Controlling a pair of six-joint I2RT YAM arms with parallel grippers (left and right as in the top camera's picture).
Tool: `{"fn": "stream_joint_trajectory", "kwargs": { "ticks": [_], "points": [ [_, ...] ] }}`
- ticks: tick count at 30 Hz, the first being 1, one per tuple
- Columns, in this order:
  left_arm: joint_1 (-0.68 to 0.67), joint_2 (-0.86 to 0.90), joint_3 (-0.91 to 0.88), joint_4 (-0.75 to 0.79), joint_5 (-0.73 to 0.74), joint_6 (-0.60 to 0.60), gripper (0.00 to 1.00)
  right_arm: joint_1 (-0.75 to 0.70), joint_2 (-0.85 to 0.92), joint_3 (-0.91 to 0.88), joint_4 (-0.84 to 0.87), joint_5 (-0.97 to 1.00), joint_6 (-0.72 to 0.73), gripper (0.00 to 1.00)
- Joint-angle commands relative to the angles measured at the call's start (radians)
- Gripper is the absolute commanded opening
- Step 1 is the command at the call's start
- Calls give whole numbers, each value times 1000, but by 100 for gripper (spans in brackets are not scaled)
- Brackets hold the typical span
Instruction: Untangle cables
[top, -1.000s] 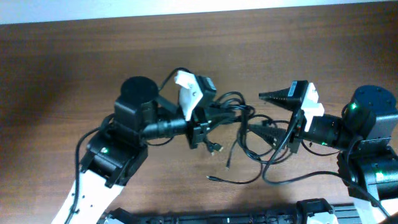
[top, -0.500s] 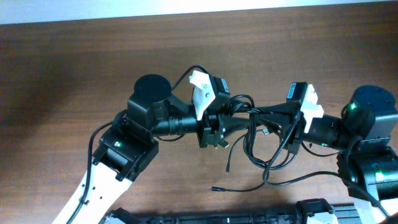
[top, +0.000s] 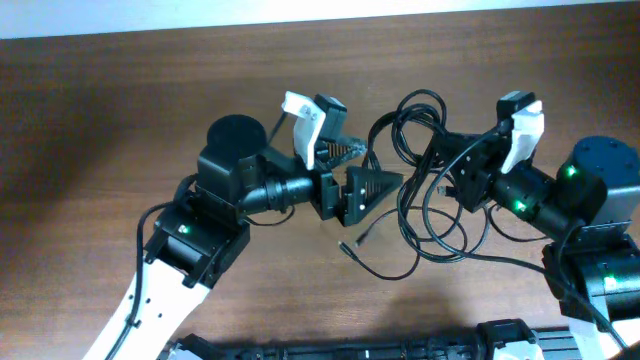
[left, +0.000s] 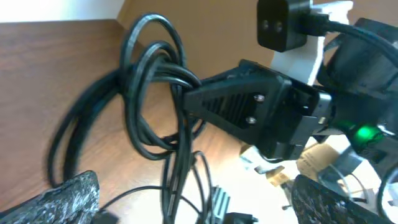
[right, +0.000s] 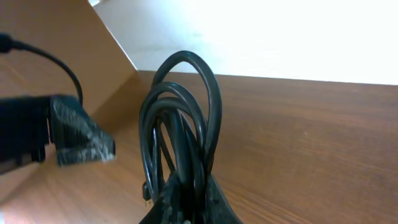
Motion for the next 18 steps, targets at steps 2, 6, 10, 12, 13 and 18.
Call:
{"fn": "stream_joint_trajectory", "kwargs": {
  "ticks": [2, 6, 10, 12, 13, 18],
  "points": [
    [-24, 15, 14, 37, -15, -121, 99, -2, -3, 4, 33, -79, 47, 4],
    [-24, 67, 14, 66, -14, -147, 99, -1, -3, 4, 37, -152, 45, 4],
    [-23, 83, 14, 74, -15, -146, 96, -1, -3, 4, 37, -208, 27, 4],
    [-23, 83, 14, 77, -16, -146, 89, -1, -3, 4, 37, -237, 12, 4],
    [-23, 83, 14, 89, -16, -146, 76, -1, -3, 4, 36, -249, 13, 4],
    [-23, 83, 14, 144, -15, -146, 0, -1, -3, 4, 31, -267, 12, 4]
  ]
}}
